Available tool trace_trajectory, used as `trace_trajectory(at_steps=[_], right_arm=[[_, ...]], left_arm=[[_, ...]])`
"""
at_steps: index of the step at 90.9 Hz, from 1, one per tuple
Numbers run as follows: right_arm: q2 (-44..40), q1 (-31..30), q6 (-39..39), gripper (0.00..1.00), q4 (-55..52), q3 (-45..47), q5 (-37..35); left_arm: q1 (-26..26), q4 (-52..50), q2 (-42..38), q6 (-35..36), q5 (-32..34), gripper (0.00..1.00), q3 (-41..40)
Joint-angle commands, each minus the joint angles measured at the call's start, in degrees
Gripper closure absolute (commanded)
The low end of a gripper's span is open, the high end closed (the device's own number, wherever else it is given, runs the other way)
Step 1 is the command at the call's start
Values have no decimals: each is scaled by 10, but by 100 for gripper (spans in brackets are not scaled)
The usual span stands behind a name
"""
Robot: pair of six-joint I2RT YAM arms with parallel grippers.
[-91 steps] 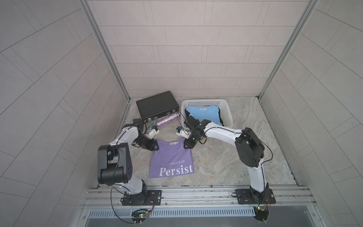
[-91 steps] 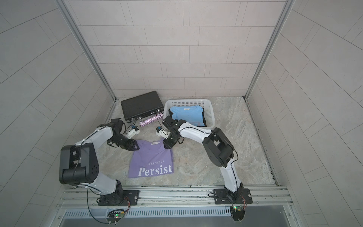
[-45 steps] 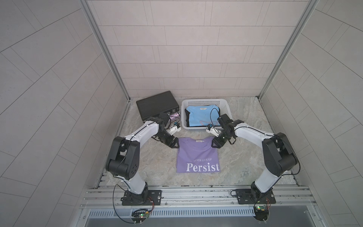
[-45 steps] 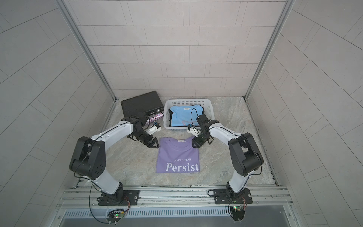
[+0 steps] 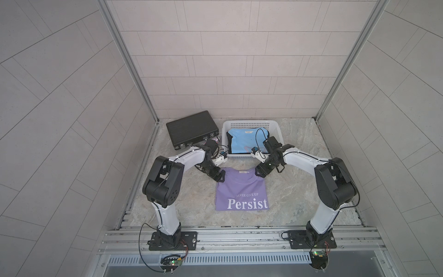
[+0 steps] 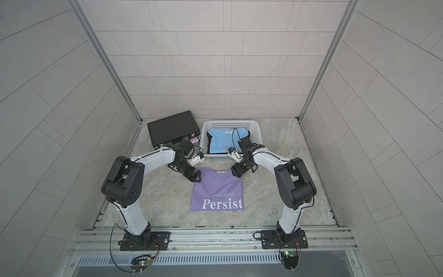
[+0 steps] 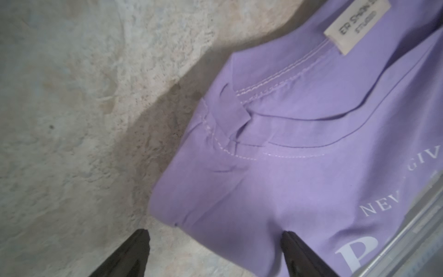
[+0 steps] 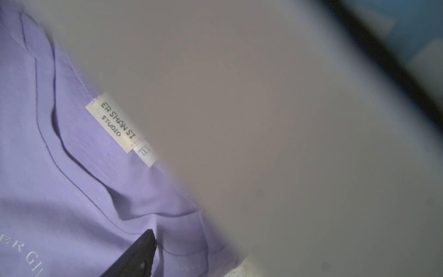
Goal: Put the folded t-shirts into the basket
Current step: Pick up the T-shirt from the center of the board.
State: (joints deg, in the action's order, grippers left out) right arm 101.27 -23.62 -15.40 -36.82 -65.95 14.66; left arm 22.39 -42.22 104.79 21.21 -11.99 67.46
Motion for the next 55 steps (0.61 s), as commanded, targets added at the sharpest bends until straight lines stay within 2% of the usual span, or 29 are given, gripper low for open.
trace_trajectory(at_steps=[1, 12, 23, 37, 55], right_arm=[[15, -18, -16, 20, -15, 8, -1], [17, -24, -24, 23, -18, 12, -2], [-19, -22, -40, 23, -6, 36, -8], [-71, -21, -65, 19, 13, 74, -8], [-36, -23, -68, 18, 26, 72, -28]], left_arm=[[12, 42, 10, 33, 17, 13, 1], [13, 57, 15, 38, 13, 13, -2], [13, 96, -16, 40, 11, 14, -38], [13, 142, -64, 65, 6, 14, -84], [13, 166, -57, 100, 16, 11, -83]])
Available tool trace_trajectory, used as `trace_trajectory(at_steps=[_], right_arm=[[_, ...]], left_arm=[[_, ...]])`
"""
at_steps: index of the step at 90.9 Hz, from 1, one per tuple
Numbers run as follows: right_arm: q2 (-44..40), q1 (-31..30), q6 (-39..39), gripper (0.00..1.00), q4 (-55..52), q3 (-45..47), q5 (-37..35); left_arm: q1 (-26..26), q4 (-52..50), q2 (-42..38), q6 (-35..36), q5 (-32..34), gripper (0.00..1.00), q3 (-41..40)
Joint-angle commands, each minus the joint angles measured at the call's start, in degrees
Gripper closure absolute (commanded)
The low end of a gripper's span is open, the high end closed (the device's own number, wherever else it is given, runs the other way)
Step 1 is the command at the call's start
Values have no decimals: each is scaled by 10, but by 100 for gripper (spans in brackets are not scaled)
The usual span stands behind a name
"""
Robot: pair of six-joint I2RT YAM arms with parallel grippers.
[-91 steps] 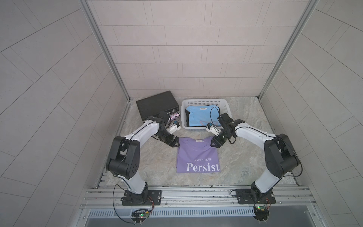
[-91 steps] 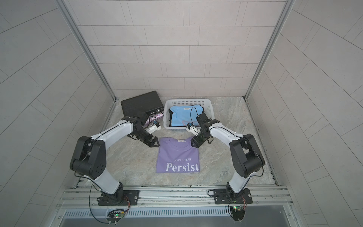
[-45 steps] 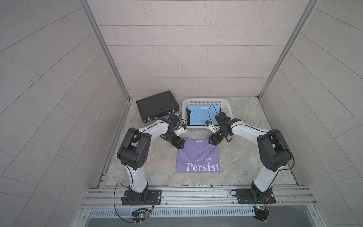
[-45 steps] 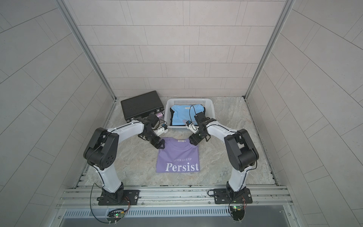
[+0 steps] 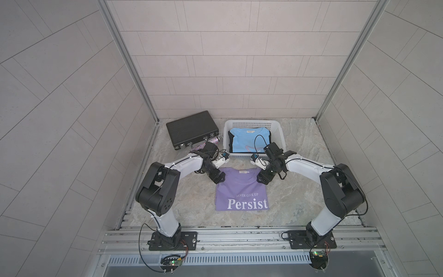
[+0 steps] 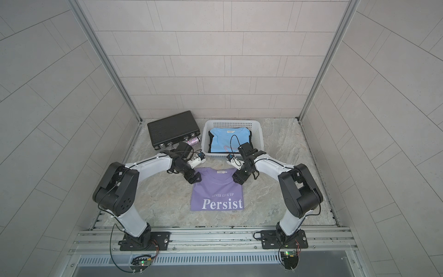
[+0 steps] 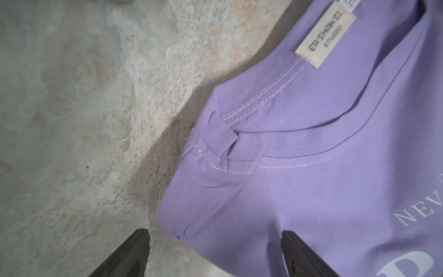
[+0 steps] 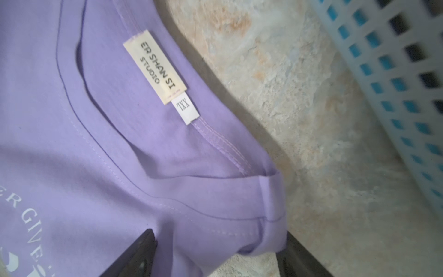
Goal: Put the folded t-shirts into the basket
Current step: Pick up the T-shirt from the center of the board.
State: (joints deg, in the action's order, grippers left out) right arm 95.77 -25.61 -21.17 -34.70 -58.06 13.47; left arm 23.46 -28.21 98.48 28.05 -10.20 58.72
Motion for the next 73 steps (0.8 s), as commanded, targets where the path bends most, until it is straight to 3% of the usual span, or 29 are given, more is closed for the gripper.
trace_trajectory(at_steps=[1, 28, 43, 73], right_arm=[[22, -4, -10, 18, 5, -8, -17], [54, -28, -22, 21, 11, -10, -32], [56, -31, -27, 30, 11, -10, -21], [28, -31, -20, 59, 28, -6, -13]], left_arm=[[3, 26, 10, 33, 0, 11, 7], [5, 12, 54, 52, 15, 11, 18], [7, 19, 54, 43, 6, 27, 0], [8, 29, 22, 9, -14, 60, -20]])
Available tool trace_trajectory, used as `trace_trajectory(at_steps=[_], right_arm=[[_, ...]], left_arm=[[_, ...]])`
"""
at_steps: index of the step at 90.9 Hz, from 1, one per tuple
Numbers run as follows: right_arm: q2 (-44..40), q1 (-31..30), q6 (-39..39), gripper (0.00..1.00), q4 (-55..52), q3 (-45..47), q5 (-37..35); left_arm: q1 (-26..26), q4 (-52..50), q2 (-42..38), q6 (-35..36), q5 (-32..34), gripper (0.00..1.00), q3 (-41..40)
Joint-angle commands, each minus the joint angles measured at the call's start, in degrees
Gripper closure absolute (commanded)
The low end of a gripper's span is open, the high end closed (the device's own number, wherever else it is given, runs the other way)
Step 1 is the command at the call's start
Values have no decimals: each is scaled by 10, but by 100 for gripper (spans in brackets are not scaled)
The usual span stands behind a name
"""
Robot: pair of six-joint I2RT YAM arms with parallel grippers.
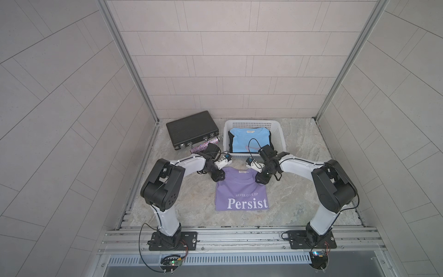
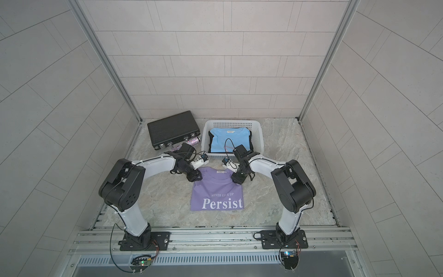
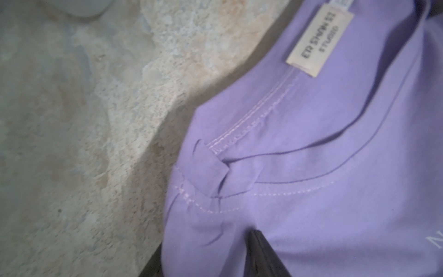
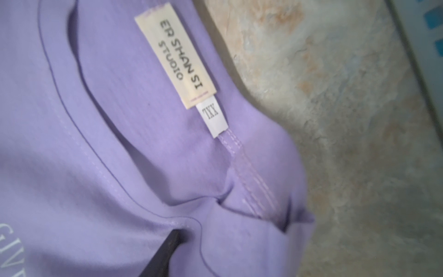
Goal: Put the folded t-shirts into the basket
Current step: Pick up the T-shirt from the center of the board.
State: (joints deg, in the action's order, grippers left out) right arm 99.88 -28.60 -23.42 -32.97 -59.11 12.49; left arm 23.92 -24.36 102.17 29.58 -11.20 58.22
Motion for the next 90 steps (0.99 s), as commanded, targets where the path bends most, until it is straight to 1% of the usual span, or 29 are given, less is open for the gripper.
trace_trajectory(at_steps=[1, 20, 32, 47, 55, 75, 90], right_arm=[[-14, -1, 4, 60, 11, 5, -2], [-40, -1, 7, 75, 19, 11, 24], [-66, -1, 3, 85, 20, 19, 43], [-108, 1, -10, 94, 15, 33, 65], [-134, 3, -19, 97, 10, 42, 78], [-229, 18, -44, 99, -8, 56, 109], [-304, 27, -40, 100, -16, 47, 93]], left_arm=[[3, -10, -16, -7, -5, 61, -16], [3, -24, -29, -15, -20, 84, -17], [3, -35, -53, -9, -36, 100, -19], [4, -63, -105, 0, -64, 100, -20], [4, -80, -136, 4, -79, 100, -22], [3, -126, -220, 4, -112, 100, -8], [3, -171, -253, -5, -120, 100, 42]])
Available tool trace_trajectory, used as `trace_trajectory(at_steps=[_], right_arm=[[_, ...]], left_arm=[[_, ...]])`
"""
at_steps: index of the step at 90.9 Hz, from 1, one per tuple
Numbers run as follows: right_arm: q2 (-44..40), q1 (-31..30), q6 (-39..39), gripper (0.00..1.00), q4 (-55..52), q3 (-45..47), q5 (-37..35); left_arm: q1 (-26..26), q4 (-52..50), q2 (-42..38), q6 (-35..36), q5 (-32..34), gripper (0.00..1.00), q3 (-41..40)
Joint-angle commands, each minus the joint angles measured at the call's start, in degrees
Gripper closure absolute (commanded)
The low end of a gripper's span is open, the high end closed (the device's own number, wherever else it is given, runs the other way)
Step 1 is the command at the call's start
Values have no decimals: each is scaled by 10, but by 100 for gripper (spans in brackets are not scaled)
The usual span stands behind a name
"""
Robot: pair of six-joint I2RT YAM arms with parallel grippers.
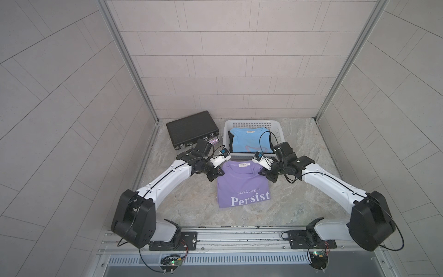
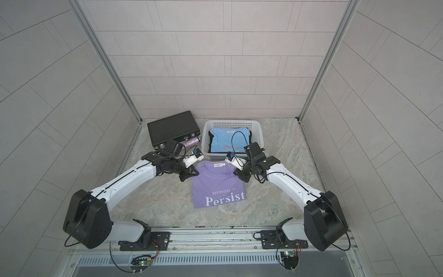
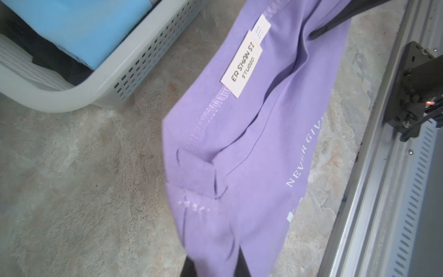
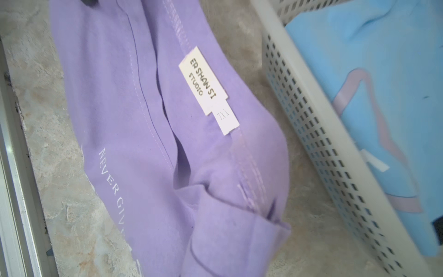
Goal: Put the folded t-shirts into the basket
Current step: Pick up the T-shirt from the center of the board, then place the T-shirt in the bin.
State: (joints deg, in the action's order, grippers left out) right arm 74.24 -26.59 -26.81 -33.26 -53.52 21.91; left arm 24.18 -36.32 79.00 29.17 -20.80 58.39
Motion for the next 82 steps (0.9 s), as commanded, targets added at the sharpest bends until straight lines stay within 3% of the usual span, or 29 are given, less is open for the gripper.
trace_trajectory(at_steps=[1, 21, 39, 82], right_arm=[[-52, 8, -5, 100, -14, -10, -3], [-114, 22, 20, 100, -30, -44, -23], [-101, 53, 51, 100, -50, -114, -41], [55, 109, 127, 100, -78, -294, -82]], left_arm=[[2, -53, -22, -1, -24, 100, 44], [1, -80, -21, -14, -23, 100, 121], [1, -58, 7, -43, -29, 100, 191], [1, -160, 267, -83, 0, 100, 541]])
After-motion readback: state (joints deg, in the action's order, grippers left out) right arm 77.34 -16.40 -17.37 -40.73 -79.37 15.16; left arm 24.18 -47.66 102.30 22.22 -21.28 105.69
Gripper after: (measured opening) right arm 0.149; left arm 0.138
